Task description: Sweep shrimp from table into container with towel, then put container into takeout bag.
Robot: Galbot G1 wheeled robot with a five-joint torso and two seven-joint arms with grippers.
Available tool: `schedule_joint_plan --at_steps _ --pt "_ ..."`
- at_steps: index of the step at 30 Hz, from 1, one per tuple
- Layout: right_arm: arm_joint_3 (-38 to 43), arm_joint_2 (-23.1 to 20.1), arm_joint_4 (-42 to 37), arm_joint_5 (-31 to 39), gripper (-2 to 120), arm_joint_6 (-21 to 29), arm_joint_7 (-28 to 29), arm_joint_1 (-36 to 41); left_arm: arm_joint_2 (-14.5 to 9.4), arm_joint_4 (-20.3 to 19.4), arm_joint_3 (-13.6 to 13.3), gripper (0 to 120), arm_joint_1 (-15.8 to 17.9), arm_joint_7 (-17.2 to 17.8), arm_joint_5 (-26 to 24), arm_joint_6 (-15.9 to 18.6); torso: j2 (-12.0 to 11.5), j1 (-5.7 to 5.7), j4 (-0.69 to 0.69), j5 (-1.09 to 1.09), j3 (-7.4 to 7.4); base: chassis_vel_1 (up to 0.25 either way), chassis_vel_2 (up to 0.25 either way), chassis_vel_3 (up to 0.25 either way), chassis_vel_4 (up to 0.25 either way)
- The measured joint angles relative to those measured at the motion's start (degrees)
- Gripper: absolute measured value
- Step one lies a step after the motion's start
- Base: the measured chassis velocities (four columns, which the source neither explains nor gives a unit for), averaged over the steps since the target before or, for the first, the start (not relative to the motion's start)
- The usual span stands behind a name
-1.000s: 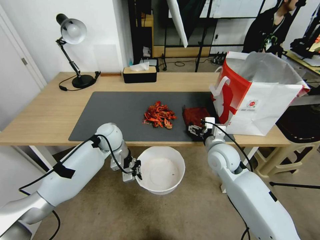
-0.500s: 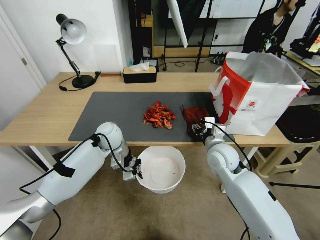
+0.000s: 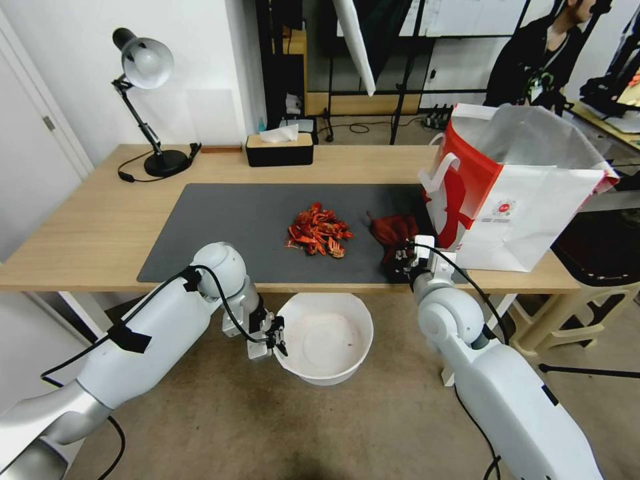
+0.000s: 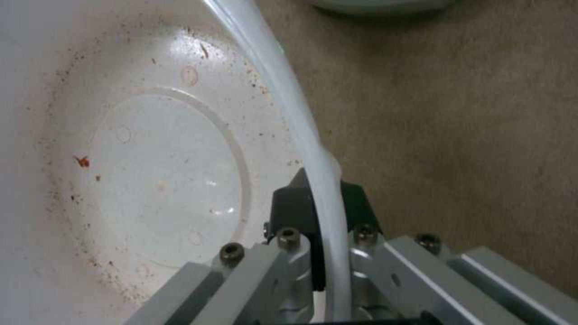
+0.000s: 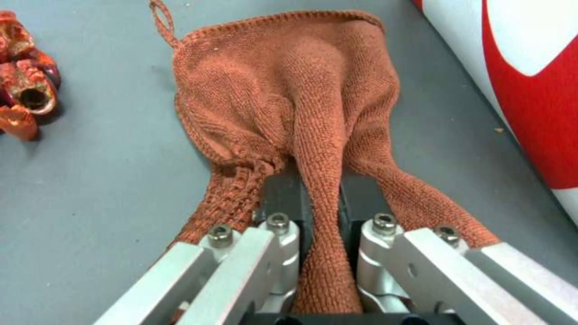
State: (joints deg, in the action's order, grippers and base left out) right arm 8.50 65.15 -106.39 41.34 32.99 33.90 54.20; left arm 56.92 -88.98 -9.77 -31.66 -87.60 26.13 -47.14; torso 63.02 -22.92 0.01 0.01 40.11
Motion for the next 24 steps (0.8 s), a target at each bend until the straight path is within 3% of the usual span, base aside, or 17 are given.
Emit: schedule_joint_plan --at_steps 24 --pt "0.5 -0.5 -3.1 -1.4 5 -6.1 -1.6 -2.5 -0.1 -0.1 0.3 0 -0.1 0.0 -0.1 0.0 0.0 0.00 -0.01 -0.01 0.01 0.000 0.000 0.000 0.000"
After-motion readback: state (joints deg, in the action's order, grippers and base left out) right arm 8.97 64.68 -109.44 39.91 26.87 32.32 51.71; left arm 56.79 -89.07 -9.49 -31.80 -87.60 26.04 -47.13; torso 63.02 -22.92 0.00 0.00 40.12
